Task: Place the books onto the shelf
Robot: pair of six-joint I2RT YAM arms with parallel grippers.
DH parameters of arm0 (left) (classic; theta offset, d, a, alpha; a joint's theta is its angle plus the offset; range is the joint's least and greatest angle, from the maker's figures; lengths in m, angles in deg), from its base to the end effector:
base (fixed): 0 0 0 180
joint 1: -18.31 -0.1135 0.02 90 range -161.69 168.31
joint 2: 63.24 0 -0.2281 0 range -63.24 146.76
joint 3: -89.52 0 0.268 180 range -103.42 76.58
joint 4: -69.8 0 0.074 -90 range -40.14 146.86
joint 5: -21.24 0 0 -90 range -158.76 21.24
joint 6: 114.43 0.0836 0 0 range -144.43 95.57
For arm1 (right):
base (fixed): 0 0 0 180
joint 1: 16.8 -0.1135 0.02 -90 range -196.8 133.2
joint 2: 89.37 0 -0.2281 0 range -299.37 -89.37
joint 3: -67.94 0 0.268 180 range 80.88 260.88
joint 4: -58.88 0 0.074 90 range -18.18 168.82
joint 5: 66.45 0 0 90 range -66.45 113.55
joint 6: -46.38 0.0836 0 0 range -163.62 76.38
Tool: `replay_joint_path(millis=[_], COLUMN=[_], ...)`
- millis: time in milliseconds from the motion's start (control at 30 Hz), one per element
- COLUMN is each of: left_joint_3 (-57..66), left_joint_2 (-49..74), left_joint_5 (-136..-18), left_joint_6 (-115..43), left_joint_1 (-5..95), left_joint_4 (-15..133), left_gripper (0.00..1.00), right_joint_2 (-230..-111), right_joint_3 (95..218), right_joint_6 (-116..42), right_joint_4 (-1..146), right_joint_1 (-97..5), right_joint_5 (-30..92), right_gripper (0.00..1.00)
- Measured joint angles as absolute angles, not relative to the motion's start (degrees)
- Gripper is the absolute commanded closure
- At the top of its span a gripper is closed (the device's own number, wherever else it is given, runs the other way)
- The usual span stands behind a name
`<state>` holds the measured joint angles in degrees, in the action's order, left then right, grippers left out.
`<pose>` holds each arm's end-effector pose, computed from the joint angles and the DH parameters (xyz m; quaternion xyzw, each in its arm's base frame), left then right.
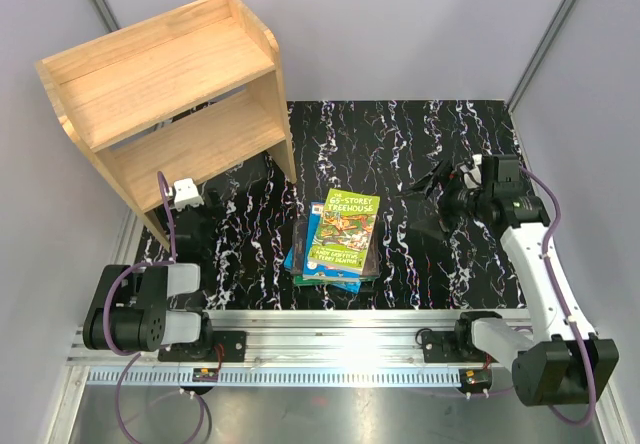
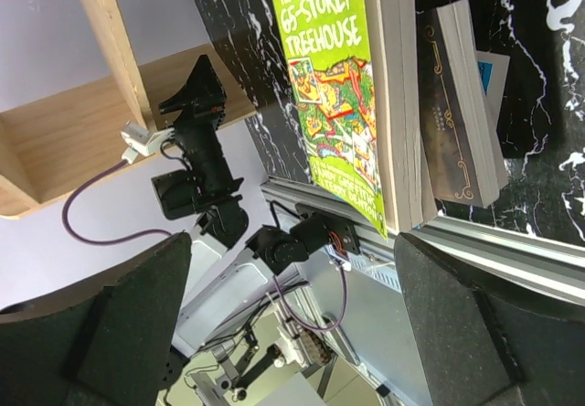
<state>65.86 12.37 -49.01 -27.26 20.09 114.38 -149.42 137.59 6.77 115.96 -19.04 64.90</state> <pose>0.2807 0.0195 0.1038 -0.1200 0.7389 0.1025 0.6551 0.2604 0.0655 0.2550 0.2388 0.8483 0.4453 0.1582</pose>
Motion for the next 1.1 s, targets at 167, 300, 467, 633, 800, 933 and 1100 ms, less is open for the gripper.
replay_joint_path(millis=[167, 300, 467, 633, 800, 933, 1100], left_joint_3=[65.86, 65.86, 65.86, 66.96, 65.27, 57.60, 50.80], left_joint_2=[12.37, 12.37, 12.37, 11.22, 2.41, -5.02, -13.81], left_joint_5=[-49.04, -49.04, -49.01, -45.87, -36.71, -35.11, -40.14], left_joint_6=[-27.26, -27.26, -27.26, -26.84, -28.72, -33.75, -40.76], left_joint_1=[20.09, 20.09, 20.09, 22.54, 26.36, 26.56, 26.60], left_joint_4=[114.38, 114.38, 114.38, 115.30, 104.17, 87.26, 65.27], left_gripper=[0.01, 0.01, 0.01, 0.01, 0.01, 0.01, 0.01], right_joint_2=[-152.09, -154.19, -155.26, -155.28, -155.21, -154.17, -151.04], right_joint_3=[138.13, 140.80, 147.16, 150.87, 150.61, 149.26, 146.20], right_joint_6=[6.62, 4.76, 0.43, -2.52, -2.91, -2.63, -1.10], right_joint_4=[116.35, 119.81, 126.52, 129.58, 130.74, 130.43, 129.66], right_joint_1=[-19.04, -19.04, -19.04, -19.06, -19.37, -20.26, -21.14], right_joint_5=[64.72, 64.57, 62.56, 61.71, 61.73, 61.99, 62.54], right_gripper=[0.00, 0.00, 0.00, 0.00, 0.00, 0.00, 0.00])
